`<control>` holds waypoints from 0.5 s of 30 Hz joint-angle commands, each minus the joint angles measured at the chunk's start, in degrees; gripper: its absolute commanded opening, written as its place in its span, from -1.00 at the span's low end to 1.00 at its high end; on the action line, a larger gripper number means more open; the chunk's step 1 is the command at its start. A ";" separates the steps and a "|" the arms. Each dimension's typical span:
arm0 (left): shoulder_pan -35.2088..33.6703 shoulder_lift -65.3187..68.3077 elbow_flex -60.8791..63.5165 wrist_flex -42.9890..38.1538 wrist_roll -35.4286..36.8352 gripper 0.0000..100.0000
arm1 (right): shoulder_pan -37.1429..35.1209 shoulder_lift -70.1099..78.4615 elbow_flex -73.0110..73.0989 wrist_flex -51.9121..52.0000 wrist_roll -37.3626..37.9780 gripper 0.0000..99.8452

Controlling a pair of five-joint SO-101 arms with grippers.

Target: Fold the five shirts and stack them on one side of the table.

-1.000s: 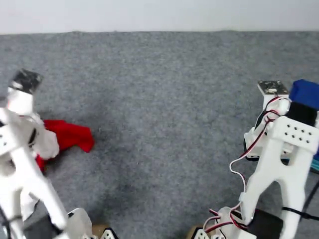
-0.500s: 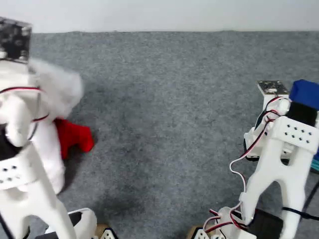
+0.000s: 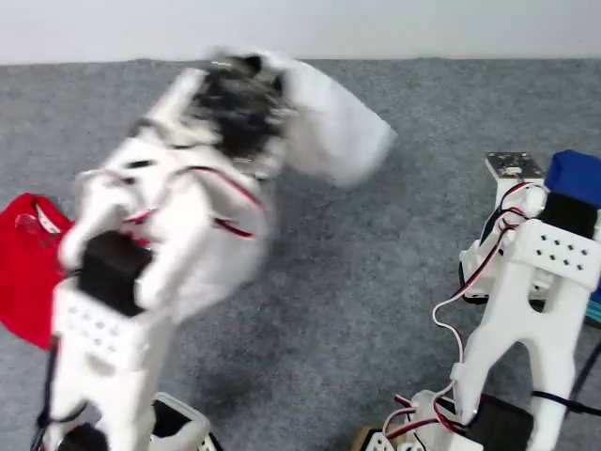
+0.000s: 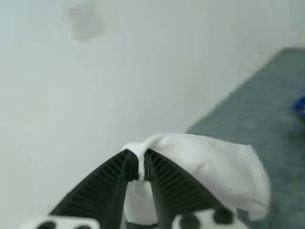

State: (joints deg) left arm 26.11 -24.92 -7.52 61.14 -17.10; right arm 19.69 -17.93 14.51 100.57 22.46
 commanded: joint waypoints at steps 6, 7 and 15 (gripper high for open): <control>-1.14 24.44 -5.14 -8.79 6.24 -0.97 | -0.75 -2.24 -0.18 2.42 -4.22 -0.98; -1.76 27.87 -7.52 -8.88 7.03 -0.97 | -0.75 -2.24 -0.18 2.42 -4.22 -0.98; -12.31 51.16 -34.42 3.43 12.31 -0.97 | -1.45 -2.24 2.64 2.42 -4.22 -0.98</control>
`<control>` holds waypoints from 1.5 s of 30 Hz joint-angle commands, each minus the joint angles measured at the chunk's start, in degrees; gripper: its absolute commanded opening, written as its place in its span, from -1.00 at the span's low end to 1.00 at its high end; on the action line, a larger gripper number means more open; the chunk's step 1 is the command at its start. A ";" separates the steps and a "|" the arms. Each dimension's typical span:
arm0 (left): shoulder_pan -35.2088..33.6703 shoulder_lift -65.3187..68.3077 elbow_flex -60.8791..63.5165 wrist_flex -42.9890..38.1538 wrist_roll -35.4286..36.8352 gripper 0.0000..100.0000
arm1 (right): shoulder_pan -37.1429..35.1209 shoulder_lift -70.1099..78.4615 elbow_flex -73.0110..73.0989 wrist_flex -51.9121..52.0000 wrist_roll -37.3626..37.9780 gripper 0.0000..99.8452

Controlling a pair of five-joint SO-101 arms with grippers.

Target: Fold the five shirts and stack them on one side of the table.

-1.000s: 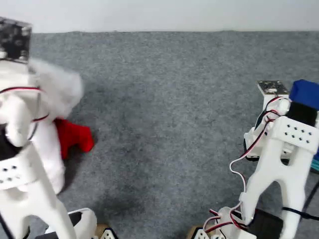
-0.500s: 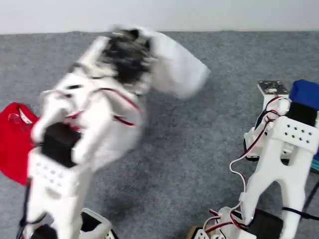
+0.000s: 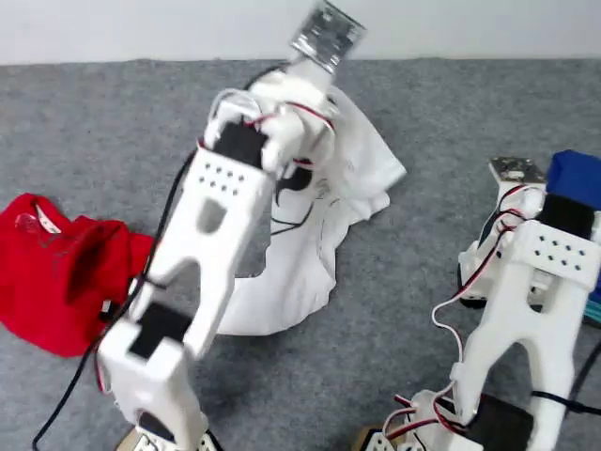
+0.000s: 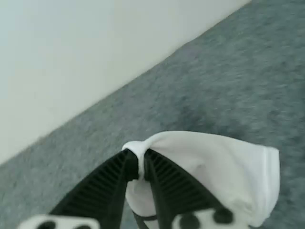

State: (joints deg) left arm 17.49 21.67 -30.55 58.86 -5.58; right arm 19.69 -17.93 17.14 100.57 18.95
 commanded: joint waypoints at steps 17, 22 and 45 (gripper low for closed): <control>-28.66 12.04 -40.04 41.93 -5.01 -0.60 | -37.41 -0.13 -0.62 1.98 -3.96 -0.74; -37.71 9.41 -31.69 41.85 -6.24 -0.60 | -41.89 7.96 -7.56 1.63 -4.04 -0.55; -51.16 1.49 -10.68 41.58 -7.21 -0.60 | -56.31 53.85 -39.56 2.15 -8.35 -0.67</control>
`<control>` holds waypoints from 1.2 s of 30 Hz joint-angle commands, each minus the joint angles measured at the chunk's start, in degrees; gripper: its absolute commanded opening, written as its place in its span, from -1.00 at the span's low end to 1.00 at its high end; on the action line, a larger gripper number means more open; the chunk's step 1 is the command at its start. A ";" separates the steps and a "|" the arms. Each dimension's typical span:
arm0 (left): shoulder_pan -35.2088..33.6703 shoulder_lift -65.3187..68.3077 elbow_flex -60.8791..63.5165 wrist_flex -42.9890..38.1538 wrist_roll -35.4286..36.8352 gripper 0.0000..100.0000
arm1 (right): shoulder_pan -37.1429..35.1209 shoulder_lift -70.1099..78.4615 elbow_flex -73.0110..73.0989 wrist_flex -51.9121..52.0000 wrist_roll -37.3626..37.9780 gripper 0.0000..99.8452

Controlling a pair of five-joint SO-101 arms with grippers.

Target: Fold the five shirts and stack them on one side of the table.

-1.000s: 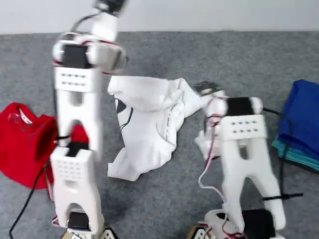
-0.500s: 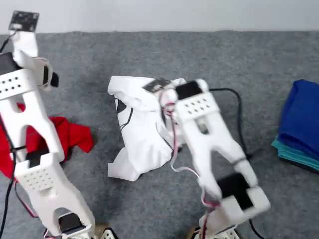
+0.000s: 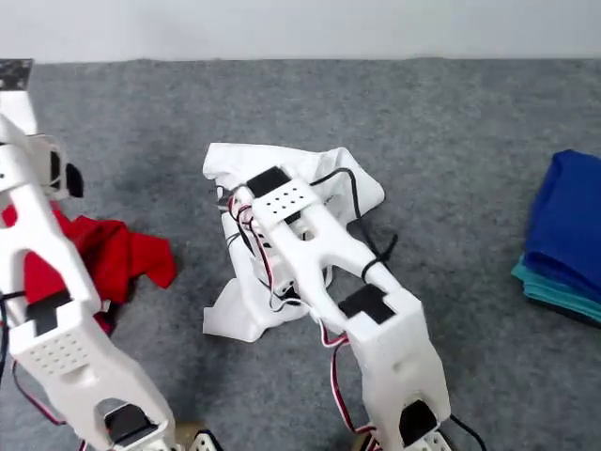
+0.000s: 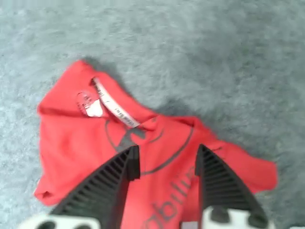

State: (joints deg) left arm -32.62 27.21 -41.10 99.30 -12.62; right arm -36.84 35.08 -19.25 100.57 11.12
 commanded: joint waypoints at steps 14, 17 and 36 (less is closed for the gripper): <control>0.53 -4.04 -0.48 1.05 -0.18 -0.60 | 16.13 -2.95 -6.86 2.24 9.76 -0.98; 0.62 -4.04 -0.57 1.05 -0.18 -0.60 | 18.42 -5.49 -6.86 2.33 10.46 -0.98; 0.44 -4.04 -0.66 1.05 -0.09 -0.65 | 0.31 2.33 -6.77 2.24 4.40 -0.51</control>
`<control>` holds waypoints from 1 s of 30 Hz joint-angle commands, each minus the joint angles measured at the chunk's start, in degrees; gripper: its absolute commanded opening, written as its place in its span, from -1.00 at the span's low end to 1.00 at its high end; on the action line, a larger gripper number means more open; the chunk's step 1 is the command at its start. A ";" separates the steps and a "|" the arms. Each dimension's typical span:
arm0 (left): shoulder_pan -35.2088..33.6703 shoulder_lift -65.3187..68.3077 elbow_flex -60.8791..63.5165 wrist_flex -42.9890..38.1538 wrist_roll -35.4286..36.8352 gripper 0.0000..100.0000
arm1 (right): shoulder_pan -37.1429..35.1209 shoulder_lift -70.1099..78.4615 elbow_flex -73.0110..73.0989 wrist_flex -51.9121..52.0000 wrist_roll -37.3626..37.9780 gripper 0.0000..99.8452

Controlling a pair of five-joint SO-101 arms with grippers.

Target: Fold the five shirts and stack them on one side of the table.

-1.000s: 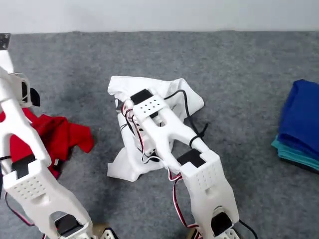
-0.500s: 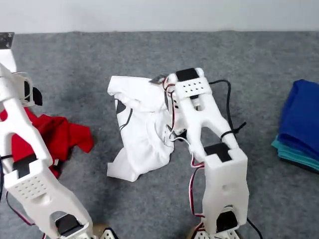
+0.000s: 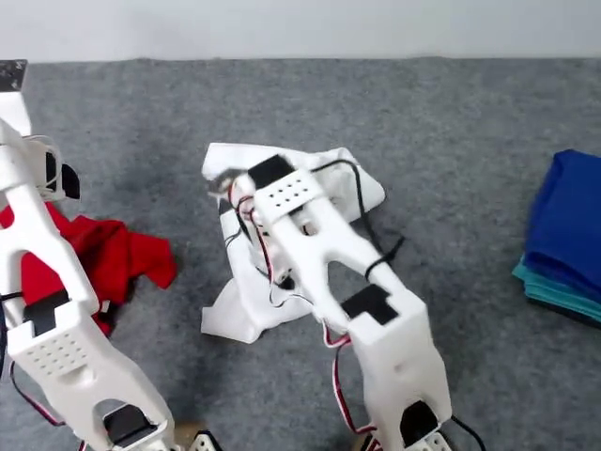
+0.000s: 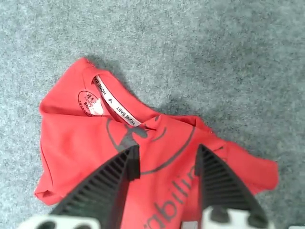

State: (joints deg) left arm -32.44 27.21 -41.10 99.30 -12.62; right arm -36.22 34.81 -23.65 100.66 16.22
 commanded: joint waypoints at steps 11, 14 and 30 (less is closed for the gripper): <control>0.70 -3.78 -0.57 0.26 -0.44 -0.68 | 5.41 2.24 -5.27 2.33 7.91 -0.98; 1.67 -3.96 -0.40 0.26 -0.44 -0.68 | 11.47 0.04 -5.98 2.33 11.87 -0.98; 7.65 -3.52 -0.57 0.26 -0.35 -0.68 | 26.86 -3.38 -32.35 2.42 26.37 -0.98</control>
State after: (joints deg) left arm -25.41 27.21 -41.10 99.30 -12.62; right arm -7.65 37.45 -52.57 100.66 42.07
